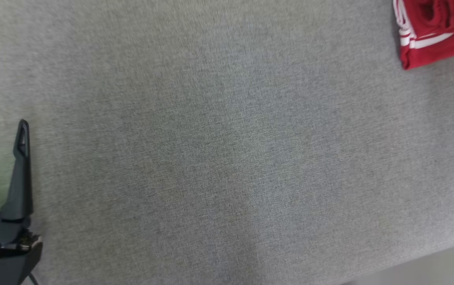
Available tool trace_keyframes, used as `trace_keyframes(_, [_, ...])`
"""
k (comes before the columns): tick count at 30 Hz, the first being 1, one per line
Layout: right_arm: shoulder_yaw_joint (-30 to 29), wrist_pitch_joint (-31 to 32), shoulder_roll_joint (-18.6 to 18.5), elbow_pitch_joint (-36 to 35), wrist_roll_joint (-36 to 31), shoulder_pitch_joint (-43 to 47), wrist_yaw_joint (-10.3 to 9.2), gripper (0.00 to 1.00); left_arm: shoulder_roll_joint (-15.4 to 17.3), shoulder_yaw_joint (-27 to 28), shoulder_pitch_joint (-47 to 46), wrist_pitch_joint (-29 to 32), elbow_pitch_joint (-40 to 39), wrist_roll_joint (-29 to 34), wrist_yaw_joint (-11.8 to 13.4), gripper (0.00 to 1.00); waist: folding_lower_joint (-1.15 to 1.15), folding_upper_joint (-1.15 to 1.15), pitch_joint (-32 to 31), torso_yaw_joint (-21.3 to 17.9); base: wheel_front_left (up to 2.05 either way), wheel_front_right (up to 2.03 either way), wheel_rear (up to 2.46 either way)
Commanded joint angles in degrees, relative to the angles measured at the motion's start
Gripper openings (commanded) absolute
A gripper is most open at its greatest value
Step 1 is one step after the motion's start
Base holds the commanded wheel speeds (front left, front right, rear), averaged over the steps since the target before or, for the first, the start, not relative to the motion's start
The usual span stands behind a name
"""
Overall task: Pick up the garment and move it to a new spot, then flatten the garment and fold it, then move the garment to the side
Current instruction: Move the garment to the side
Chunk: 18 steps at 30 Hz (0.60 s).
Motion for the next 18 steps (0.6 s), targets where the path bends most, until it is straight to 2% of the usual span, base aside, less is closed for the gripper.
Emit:
trace_keyframes(1, [-1.2, -1.1, 1.8, -0.3, -0.5, 1.9, -0.13, 1.00, -0.8, -0.3, 0.7, -0.6, 1.0, -0.3, 0.3, 1.00, 0.00, 0.00, -2.7, 0.7, 0.00, 0.00, 0.00])
trace_keyframes(8, [-11.7, -7.1, 12.2, -0.7, -2.6, 10.4, -0.13, 1.00, -4.5, -2.5, 1.4, -2.3, 7.2, -0.7, 0.9, 1.00, 0.00, 0.00, -11.5, 3.5, 0.00, 0.00, 0.00])
trace_keyframes(9, [-11.7, -7.1, 12.2, -0.7, -2.6, 10.4, -0.13, 1.00, -4.5, -2.5, 1.4, -2.3, 7.2, -0.7, 0.9, 1.00, 0.00, 0.00, -11.5, 3.5, 0.00, 0.00, 0.00])
trace_keyframes(18, [-16.5, -13.8, 20.9, -2.1, -2.8, 23.5, -0.13, 1.00, -8.4, -3.6, 4.6, -3.0, 14.4, -1.0, 1.1, 1.00, 0.00, 0.00, -21.3, 6.1, 0.00, 0.00, 0.00])
